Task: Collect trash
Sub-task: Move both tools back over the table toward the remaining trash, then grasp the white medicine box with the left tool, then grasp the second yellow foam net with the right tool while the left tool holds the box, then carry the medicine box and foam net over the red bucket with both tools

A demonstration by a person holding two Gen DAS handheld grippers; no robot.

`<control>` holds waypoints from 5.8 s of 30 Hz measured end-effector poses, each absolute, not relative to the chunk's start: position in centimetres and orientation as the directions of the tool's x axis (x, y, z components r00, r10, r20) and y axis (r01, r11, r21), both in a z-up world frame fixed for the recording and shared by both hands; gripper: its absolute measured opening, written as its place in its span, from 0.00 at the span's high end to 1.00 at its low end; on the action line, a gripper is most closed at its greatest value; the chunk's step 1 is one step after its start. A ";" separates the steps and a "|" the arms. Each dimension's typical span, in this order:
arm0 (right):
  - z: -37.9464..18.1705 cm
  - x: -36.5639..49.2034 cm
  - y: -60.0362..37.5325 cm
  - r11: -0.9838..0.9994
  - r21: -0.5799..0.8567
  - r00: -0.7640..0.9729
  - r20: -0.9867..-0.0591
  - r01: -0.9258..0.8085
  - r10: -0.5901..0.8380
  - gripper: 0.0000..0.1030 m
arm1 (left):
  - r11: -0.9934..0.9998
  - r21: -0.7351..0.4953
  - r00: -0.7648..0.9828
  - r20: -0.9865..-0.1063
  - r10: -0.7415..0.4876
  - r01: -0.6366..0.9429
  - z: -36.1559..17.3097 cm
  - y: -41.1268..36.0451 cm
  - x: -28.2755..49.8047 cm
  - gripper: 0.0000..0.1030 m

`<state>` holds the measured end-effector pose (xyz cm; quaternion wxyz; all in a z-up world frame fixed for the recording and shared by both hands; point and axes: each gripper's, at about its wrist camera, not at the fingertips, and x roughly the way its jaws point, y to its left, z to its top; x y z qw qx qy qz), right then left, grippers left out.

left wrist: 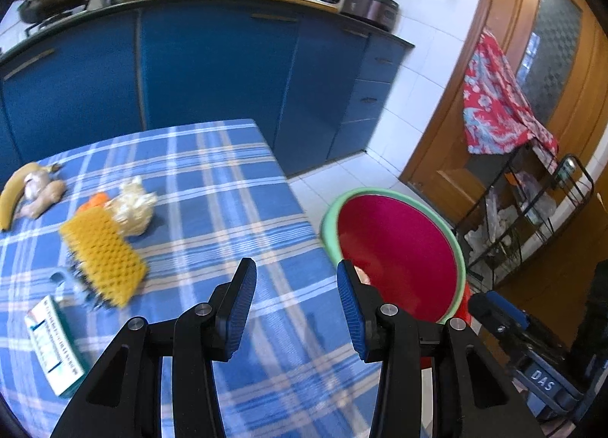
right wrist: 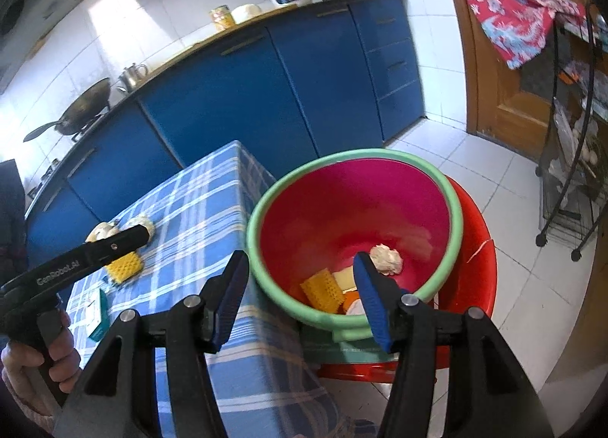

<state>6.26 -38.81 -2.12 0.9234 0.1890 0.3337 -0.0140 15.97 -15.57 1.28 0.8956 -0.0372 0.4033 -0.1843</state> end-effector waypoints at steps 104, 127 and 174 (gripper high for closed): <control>-4.4 20.5 -10.6 0.931 0.267 0.556 -0.748 -0.249 0.363 0.43 | 0.960 -0.257 0.685 -0.719 -0.113 -0.111 -3.6 9.8 16.0 0.44; -3.8 20.0 -11.8 0.918 0.326 0.595 -0.700 -0.224 0.394 0.87 | 0.942 -0.316 0.672 -0.723 -0.161 -0.114 -4.4 10.5 16.0 0.80; 1.5 12.6 -20.5 0.913 0.379 0.742 -0.568 -0.148 0.356 0.87 | 0.967 -0.249 0.675 -0.722 -0.152 -0.049 -3.0 6.4 13.9 0.48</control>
